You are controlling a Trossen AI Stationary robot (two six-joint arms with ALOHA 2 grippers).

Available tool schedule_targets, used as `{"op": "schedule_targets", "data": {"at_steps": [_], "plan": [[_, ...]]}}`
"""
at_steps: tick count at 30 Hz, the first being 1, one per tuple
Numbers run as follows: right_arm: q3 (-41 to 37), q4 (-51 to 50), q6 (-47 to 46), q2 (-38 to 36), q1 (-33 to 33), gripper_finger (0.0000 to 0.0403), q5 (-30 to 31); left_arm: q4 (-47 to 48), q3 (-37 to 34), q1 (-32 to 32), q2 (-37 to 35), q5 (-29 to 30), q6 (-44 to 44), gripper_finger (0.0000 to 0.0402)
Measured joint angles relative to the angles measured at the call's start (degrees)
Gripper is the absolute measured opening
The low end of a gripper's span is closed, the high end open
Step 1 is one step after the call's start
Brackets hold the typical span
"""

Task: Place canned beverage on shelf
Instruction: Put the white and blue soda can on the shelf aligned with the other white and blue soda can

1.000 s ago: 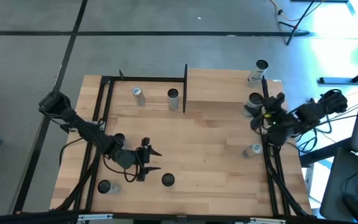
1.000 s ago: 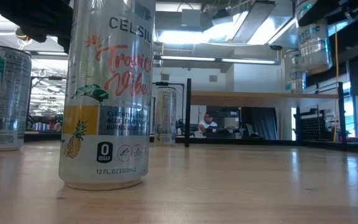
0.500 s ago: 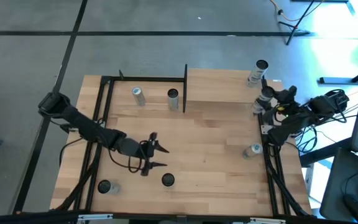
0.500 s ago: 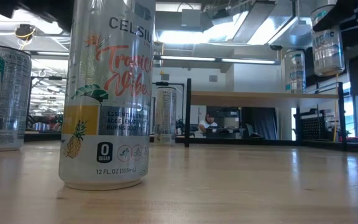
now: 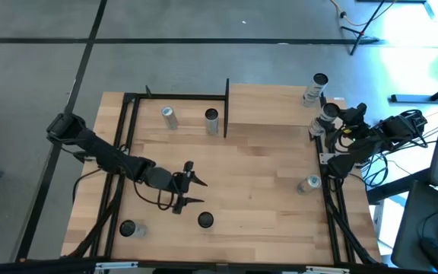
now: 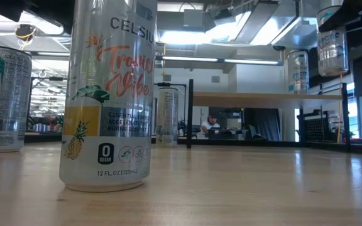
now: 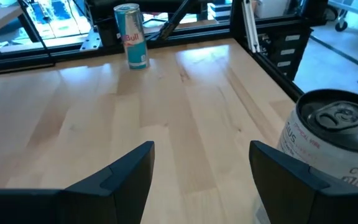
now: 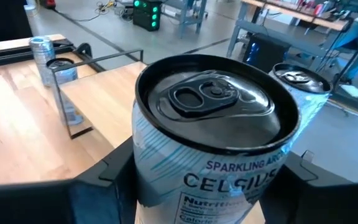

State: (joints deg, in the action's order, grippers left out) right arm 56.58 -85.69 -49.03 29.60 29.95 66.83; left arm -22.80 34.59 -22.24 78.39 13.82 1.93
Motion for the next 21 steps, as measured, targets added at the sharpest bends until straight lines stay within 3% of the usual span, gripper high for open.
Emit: {"op": "schedule_targets", "data": {"at_steps": [3,8,15,21], "plan": [[-0.2,0.9,-0.3,-0.2,0.0,0.0221,0.0,0.1,0.0,0.0,0.0,0.0,-1.6,0.0247],[-5.4,12.6,6.0,0.4,0.0,0.0221,-0.6,0.1,0.0,0.0,0.0,0.0,-2.5,0.0247],[-6.2,15.8,5.7,-1.2,-0.1,0.0221,-1.0,0.1,0.0,0.0,0.0,0.0,-2.8,0.0247],[-9.0,29.5,18.0,2.3,-0.7,0.0221,-2.2,0.0,0.0,0.0,0.0,0.2,-4.2,0.0247]]}}
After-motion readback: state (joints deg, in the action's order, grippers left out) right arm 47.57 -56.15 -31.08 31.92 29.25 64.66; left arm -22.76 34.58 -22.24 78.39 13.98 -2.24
